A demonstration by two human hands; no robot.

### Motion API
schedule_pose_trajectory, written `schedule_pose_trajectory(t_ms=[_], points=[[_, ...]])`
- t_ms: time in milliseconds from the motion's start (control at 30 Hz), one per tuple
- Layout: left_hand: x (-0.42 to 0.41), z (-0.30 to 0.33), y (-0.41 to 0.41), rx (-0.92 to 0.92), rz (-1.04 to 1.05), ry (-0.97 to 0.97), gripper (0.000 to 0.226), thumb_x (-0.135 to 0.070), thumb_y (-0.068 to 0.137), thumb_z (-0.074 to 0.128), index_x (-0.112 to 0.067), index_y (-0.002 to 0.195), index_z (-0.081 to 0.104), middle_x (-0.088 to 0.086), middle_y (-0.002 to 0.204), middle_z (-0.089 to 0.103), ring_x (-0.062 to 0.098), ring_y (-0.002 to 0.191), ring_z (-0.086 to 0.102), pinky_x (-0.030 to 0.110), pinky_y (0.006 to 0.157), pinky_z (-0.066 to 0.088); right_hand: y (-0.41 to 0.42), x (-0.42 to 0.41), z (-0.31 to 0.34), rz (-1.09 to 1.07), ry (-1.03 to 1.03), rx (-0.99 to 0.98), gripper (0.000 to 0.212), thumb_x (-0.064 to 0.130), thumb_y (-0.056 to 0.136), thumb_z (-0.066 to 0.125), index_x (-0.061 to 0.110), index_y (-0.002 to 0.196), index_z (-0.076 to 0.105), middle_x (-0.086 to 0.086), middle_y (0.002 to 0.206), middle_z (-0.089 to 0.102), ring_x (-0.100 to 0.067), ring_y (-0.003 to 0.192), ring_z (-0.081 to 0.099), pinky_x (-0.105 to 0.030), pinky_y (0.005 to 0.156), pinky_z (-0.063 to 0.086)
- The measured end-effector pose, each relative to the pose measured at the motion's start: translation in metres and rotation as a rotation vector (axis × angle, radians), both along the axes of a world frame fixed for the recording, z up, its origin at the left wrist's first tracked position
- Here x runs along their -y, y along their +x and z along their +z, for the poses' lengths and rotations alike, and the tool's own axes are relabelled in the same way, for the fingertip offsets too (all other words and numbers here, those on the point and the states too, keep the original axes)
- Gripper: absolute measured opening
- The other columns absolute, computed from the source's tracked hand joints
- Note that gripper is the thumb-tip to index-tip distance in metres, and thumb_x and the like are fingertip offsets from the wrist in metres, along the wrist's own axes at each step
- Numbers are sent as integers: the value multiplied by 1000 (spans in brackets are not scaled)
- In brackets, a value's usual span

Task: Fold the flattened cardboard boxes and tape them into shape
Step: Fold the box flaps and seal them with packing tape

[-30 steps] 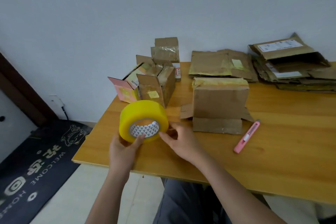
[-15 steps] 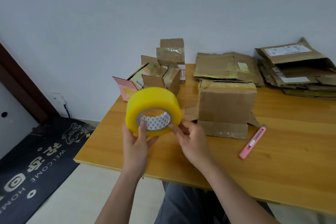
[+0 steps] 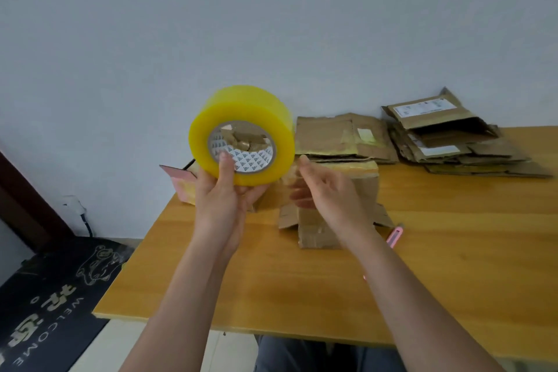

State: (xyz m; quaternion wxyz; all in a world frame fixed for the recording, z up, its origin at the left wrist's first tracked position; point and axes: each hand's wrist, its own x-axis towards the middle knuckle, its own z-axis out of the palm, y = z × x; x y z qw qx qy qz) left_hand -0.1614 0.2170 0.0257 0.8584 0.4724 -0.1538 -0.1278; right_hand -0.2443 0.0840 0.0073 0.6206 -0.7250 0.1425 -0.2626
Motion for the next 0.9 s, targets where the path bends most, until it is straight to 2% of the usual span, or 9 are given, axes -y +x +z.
schedule_pose_trajectory(t_ms=[67, 200, 267, 433, 533, 667, 733, 800, 900], points=[[16, 6, -5, 9, -29, 15, 34, -27, 104, 42, -19, 137, 46, 7, 128, 65, 28, 110, 67, 41, 79, 60, -6, 12, 8, -16, 43, -25, 51, 55, 92, 50, 11, 87, 74, -4, 83, 76, -16, 76, 73, -33, 72, 61], [46, 16, -9, 0, -77, 20, 38, -28, 104, 41, -18, 141, 43, 8, 125, 66, 26, 104, 70, 38, 74, 60, -14, 44, 11, -112, 66, 2, 30, 37, 93, 63, 10, 87, 74, -2, 82, 75, -12, 77, 72, -18, 63, 53], [61, 19, -10, -3, -103, 19, 38, -29, 104, 39, -18, 141, 42, 8, 125, 66, 26, 102, 71, 38, 74, 61, -17, 59, 12, -157, 47, -5, 26, 35, 92, 65, 10, 87, 73, 0, 81, 75, -9, 76, 71, -15, 61, 51], [92, 20, -9, -50, -146, 21, 24, -30, 104, 40, -25, 126, 49, 8, 123, 66, 25, 99, 72, 36, 72, 61, -14, 85, 17, -194, 91, -41, 31, 40, 91, 64, 12, 84, 75, 1, 80, 75, -12, 78, 71, -23, 71, 56], [108, 19, -6, -78, -170, 14, 30, -30, 104, 42, -22, 132, 47, 8, 124, 66, 26, 99, 72, 40, 77, 61, -9, 94, 20, -175, 99, -29, 27, 33, 90, 67, 10, 80, 73, 1, 72, 73, -10, 69, 68, -19, 65, 56], [121, 16, 3, -69, -166, 41, 30, -30, 104, 42, -23, 132, 48, 7, 123, 66, 27, 99, 72, 43, 78, 61, 2, 103, 18, -260, 51, -52, 25, 26, 93, 66, 8, 75, 70, -6, 72, 73, -19, 69, 70, -31, 72, 58], [125, 11, 9, -59, -120, 128, 32, -34, 102, 44, -24, 132, 49, 7, 125, 65, 27, 101, 71, 47, 81, 60, 6, 108, 16, -358, -19, -73, 28, 23, 96, 61, 12, 71, 68, -3, 69, 72, -13, 66, 70, -25, 72, 57], [127, 4, 12, -14, -78, 232, 31, -37, 102, 45, -25, 130, 51, 5, 123, 66, 25, 102, 70, 49, 86, 58, 8, 109, 15, -418, -155, -115, 34, 24, 99, 56, 16, 66, 65, -2, 69, 70, -5, 64, 67, -10, 70, 48], [129, -5, 16, 80, -19, 296, 18, -36, 101, 46, -30, 115, 57, 2, 114, 69, 19, 102, 69, 38, 82, 60, 12, 109, 7, -464, -295, -154, 37, 22, 101, 53, 11, 67, 65, 1, 66, 63, 1, 58, 58, 0, 59, 37]])
